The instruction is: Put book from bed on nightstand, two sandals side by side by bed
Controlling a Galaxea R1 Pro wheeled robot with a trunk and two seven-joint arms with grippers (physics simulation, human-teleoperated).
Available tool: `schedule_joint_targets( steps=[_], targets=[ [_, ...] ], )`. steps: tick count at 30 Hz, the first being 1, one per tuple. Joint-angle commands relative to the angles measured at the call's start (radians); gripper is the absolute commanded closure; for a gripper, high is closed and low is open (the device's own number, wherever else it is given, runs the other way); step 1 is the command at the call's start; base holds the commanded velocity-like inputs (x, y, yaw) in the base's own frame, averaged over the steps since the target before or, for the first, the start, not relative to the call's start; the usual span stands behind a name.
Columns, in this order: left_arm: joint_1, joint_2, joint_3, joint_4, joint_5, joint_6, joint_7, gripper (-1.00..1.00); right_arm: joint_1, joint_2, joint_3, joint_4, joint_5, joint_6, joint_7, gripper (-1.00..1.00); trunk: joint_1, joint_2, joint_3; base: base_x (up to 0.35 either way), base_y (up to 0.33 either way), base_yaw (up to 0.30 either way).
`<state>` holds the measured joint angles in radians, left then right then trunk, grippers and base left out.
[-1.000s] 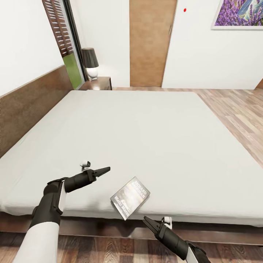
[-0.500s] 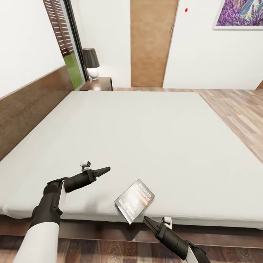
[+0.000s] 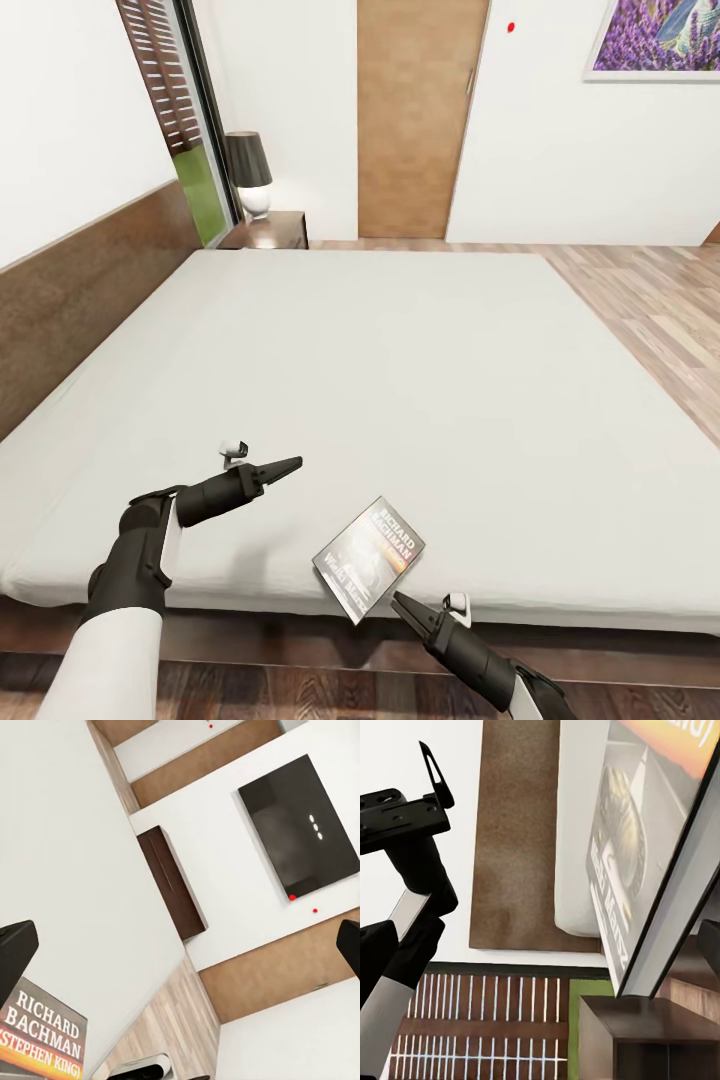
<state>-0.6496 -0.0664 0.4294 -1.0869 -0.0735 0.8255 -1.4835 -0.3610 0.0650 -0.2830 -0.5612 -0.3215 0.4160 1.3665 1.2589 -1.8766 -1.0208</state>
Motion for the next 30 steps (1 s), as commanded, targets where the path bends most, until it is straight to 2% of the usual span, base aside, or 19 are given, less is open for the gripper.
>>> schedule_joint_targets(
  steps=[1,14,22,30],
  targets=[
    [-0.001,-0.001,0.003,-0.001,-0.008,0.011,-0.008,-1.00,0.000,0.001,-0.004,0.000,0.001,0.010,0.004,-1.00,0.000,0.000,-0.001,0.000,0.000,0.000],
    [-0.001,-0.001,0.003,-0.001,-0.008,0.011,-0.008,-1.00,0.000,0.001,-0.004,0.000,0.001,0.010,0.004,-1.00,0.000,0.000,-0.001,0.000,0.000,0.000],
    [-0.001,-0.001,0.003,-0.001,-0.008,0.011,-0.009,-1.00,-0.001,0.001,-0.004,0.000,0.002,0.010,0.004,-1.00,0.031,-0.056,-0.026,0.000,0.000,0.000],
    [-0.001,-0.001,0.004,-0.001,-0.008,0.011,-0.009,-1.00,0.000,0.001,-0.004,0.000,0.002,0.010,0.004,-1.00,0.031,-0.056,-0.026,0.000,0.000,0.000]
  ],
)
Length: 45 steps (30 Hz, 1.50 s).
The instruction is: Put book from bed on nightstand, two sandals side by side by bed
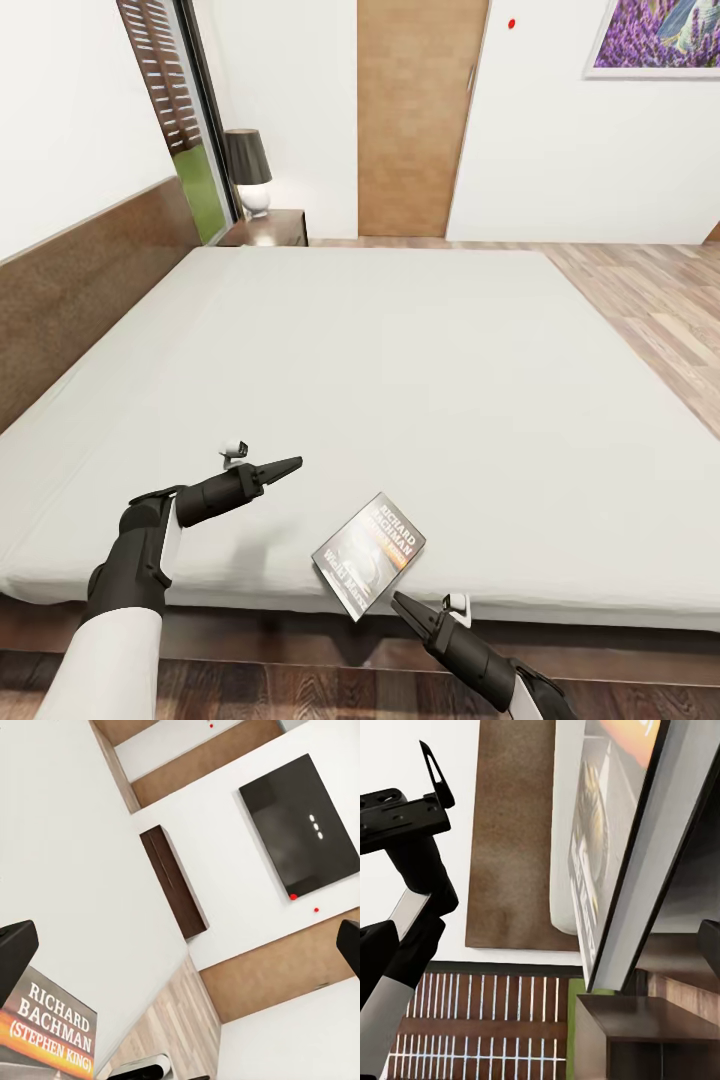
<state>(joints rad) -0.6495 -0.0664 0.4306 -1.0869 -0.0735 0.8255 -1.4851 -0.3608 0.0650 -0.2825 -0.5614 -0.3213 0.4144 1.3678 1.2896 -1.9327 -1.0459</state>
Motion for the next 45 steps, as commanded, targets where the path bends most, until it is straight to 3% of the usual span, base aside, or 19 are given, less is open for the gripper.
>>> schedule_joint_targets(
  steps=[1,6,45],
  targets=[
    [-0.001,-0.001,0.003,-0.001,-0.008,0.010,-0.007,-1.00,-0.001,0.001,-0.005,0.000,0.002,0.012,0.002,-1.00,0.000,0.000,-0.001,0.000,0.000,0.000],
    [-0.001,-0.001,0.002,-0.001,-0.008,0.010,-0.008,-1.00,-0.001,0.001,-0.005,0.000,0.002,0.012,0.002,-1.00,0.011,-0.021,-0.010,0.000,0.000,0.000],
    [-0.001,-0.001,0.005,0.001,-0.006,0.010,-0.007,-1.00,0.000,0.001,-0.005,0.000,0.002,0.012,0.002,-1.00,0.011,-0.021,-0.010,-0.024,0.046,0.000]
  ],
)
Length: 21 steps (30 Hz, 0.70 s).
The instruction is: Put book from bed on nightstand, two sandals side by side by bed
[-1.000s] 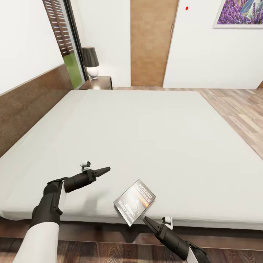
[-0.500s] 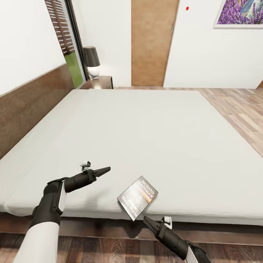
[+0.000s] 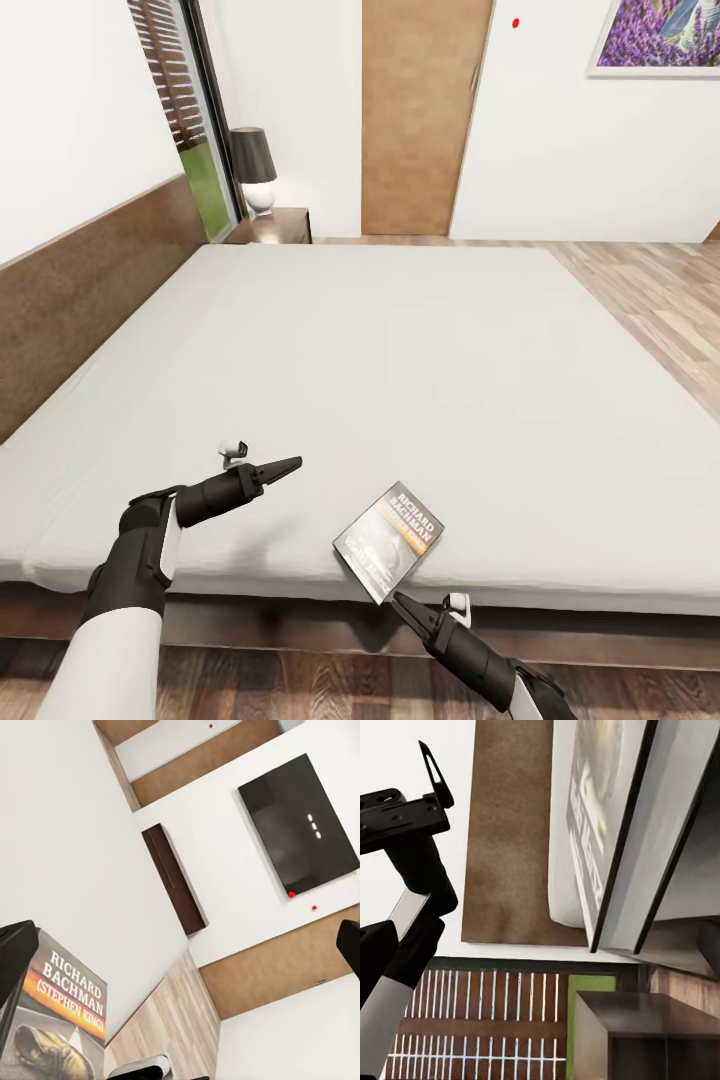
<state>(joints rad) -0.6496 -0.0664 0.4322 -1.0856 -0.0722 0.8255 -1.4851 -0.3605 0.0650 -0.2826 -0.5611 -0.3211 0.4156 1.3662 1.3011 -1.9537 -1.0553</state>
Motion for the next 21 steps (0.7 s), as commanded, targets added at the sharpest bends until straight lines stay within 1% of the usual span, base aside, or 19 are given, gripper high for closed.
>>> schedule_joint_targets(
  steps=[1,5,10,21],
  targets=[
    [-0.001,-0.001,0.003,-0.001,-0.008,0.011,-0.007,-1.00,-0.001,0.001,-0.004,0.000,0.002,0.011,0.004,-1.00,0.000,0.000,-0.001,0.000,0.015,0.000],
    [-0.001,-0.001,0.003,-0.001,-0.008,0.011,-0.007,-1.00,-0.001,0.001,-0.004,0.000,0.002,0.010,0.004,-1.00,0.000,0.000,-0.001,0.000,0.015,0.000],
    [-0.001,-0.001,0.002,-0.001,-0.008,0.011,-0.007,-1.00,-0.001,0.001,-0.004,0.000,0.002,0.010,0.004,-1.00,0.000,0.000,-0.001,0.000,0.123,0.000],
    [-0.001,-0.001,0.002,-0.001,-0.009,0.011,-0.007,-1.00,-0.001,0.001,-0.004,0.000,0.002,0.011,0.004,-1.00,0.000,0.000,-0.001,0.000,0.009,0.000]
  ],
)
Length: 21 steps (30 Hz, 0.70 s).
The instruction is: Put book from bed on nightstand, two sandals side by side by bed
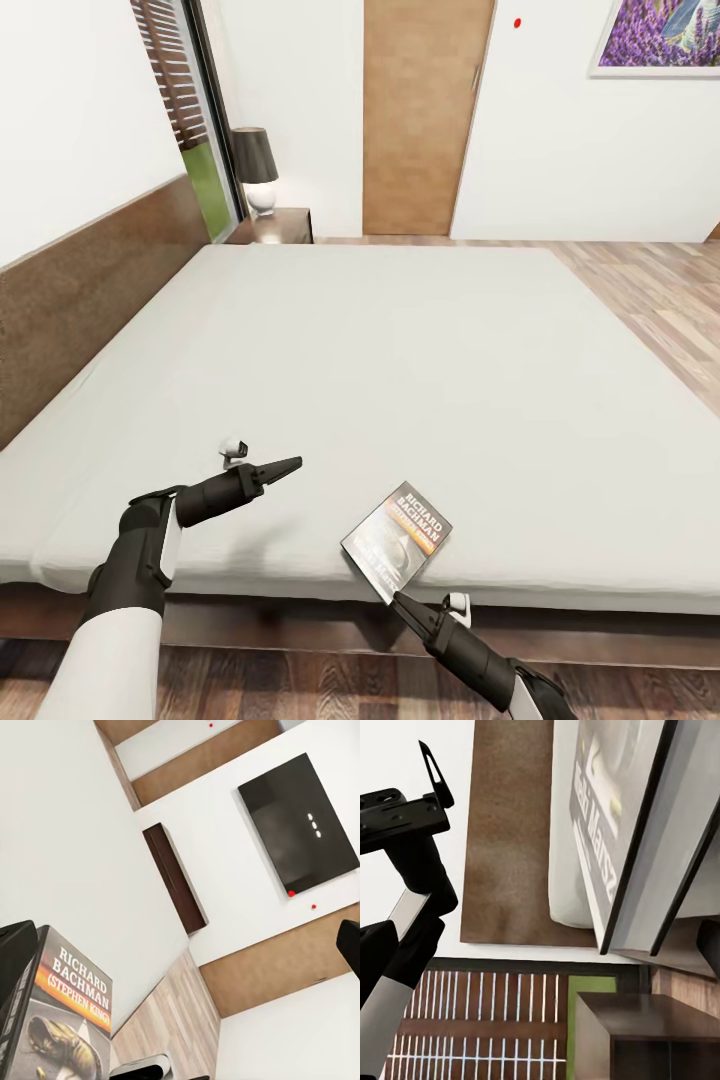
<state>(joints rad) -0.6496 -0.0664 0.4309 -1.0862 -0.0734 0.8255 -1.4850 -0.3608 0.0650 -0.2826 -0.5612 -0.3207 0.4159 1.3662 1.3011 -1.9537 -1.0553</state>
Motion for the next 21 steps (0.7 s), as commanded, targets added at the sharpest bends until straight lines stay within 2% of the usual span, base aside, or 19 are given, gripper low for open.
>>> schedule_joint_targets(
  steps=[1,13,21],
  targets=[
    [-0.001,-0.001,0.003,-0.001,-0.008,0.011,-0.008,-1.00,-0.001,0.001,-0.004,0.000,0.002,0.010,0.004,-1.00,0.000,0.000,-0.001,0.000,0.000,0.000],
    [-0.001,-0.001,0.003,-0.001,-0.008,0.011,-0.009,-1.00,0.000,0.001,-0.005,0.000,0.002,0.010,0.004,-1.00,0.000,0.000,-0.001,0.000,0.000,0.000],
    [-0.001,-0.001,0.003,-0.001,-0.008,0.011,-0.009,-1.00,-0.001,0.001,-0.004,0.000,0.002,0.010,0.004,-1.00,0.027,-0.049,-0.023,0.000,0.000,0.000]
  ],
)
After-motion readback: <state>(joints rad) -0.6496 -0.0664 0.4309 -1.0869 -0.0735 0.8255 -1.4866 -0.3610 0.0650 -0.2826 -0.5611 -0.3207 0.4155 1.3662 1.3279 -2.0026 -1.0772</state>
